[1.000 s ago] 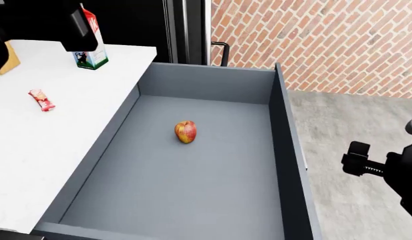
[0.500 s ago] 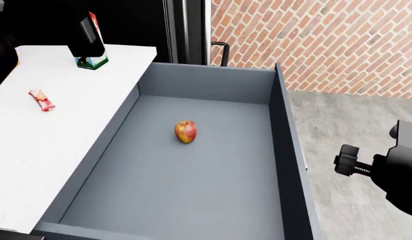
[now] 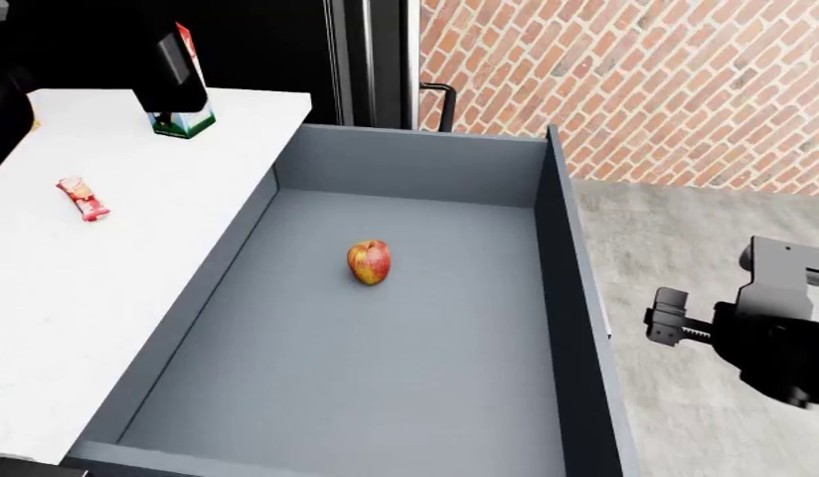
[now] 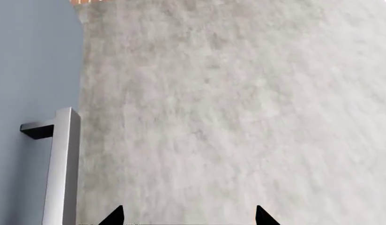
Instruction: Close the right drawer.
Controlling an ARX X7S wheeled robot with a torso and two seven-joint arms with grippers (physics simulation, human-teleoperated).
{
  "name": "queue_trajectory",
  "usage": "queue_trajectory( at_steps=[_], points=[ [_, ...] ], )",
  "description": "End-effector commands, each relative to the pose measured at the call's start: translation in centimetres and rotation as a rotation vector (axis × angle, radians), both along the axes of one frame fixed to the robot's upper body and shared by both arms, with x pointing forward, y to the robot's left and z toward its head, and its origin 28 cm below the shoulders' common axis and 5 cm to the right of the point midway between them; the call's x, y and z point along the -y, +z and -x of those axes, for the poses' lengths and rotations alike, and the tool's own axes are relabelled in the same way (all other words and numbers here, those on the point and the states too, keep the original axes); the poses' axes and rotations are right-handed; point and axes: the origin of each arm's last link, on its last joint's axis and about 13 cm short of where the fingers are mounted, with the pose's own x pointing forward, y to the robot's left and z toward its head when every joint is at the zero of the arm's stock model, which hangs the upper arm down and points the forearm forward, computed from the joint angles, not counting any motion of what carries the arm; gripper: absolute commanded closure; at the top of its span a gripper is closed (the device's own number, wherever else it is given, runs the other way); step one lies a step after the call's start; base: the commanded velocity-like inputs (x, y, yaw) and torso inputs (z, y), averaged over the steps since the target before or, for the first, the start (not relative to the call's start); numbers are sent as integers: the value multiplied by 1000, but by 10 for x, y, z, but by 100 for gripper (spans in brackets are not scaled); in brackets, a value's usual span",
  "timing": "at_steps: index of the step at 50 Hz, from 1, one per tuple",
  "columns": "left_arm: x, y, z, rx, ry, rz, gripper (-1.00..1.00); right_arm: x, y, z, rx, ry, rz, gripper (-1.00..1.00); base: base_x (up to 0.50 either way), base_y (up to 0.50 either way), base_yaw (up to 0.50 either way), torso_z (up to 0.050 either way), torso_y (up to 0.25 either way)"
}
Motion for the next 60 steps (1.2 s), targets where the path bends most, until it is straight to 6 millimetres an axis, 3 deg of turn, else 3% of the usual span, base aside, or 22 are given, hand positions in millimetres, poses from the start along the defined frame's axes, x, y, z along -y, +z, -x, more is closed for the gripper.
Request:
queue_trajectory(
  at_steps=[1, 60],
  points=[
    [0, 1, 1, 3, 0, 1, -100, -1, -2, -5, -15, 8, 13, -100, 0, 0, 0, 0, 0],
    [0, -1, 0, 1, 1, -1, -100, -28, -14, -21, 4, 159, -118, -100, 0, 0, 0, 0, 0]
  ],
)
